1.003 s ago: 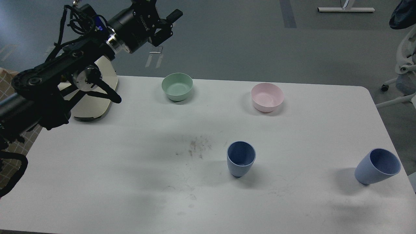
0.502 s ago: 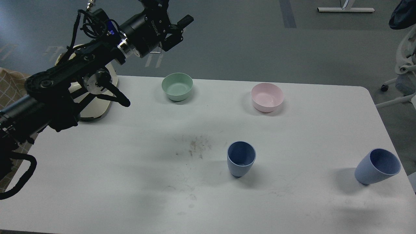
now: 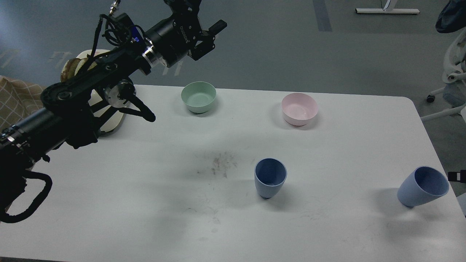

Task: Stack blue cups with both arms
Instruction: 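Grasp the other blue cup with the right gripper and lift it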

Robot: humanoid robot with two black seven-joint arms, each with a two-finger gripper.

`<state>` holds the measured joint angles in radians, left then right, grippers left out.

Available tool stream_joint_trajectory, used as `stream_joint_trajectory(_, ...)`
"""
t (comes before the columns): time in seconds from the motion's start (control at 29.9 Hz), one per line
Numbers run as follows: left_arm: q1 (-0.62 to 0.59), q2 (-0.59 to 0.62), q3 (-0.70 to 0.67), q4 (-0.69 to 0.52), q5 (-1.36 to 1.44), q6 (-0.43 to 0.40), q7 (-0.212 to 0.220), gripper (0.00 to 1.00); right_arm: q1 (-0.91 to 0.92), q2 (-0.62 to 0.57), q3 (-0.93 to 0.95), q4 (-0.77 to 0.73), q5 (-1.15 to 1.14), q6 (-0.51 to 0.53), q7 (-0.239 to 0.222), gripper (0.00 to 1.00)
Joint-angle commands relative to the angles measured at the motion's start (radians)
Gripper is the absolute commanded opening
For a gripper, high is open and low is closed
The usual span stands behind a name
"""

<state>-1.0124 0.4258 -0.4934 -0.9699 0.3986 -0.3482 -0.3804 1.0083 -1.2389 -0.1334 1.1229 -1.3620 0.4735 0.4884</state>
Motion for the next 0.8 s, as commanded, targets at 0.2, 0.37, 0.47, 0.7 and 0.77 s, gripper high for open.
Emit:
stream_joint_trajectory(0.2,0.006,0.001,-0.001,0.005,0.000,-0.002,0.000,0.98,-0.037,0.151,-0.002,-0.091,0.001,-0.042,0.000,0.99)
stream_joint_trajectory(0.37,0.008,0.001,0.001,0.005,0.000,-0.002,0.000,0.98,-0.051,0.193,-0.002,-0.121,0.000,-0.038,0.000,0.91)
stream_joint_trajectory(0.47,0.008,0.001,0.001,0.007,0.000,-0.002,0.000,0.98,-0.062,0.194,-0.005,-0.120,-0.003,-0.033,0.000,0.78)
stream_joint_trajectory(0.7,0.006,-0.001,0.001,0.017,0.000,-0.003,0.000,0.98,-0.062,0.190,-0.028,-0.112,-0.005,-0.032,0.000,0.35)
stream_joint_trajectory(0.77,0.006,-0.004,0.001,0.016,0.000,-0.003,0.000,0.98,-0.062,0.190,-0.028,-0.111,-0.005,-0.033,0.000,0.26)
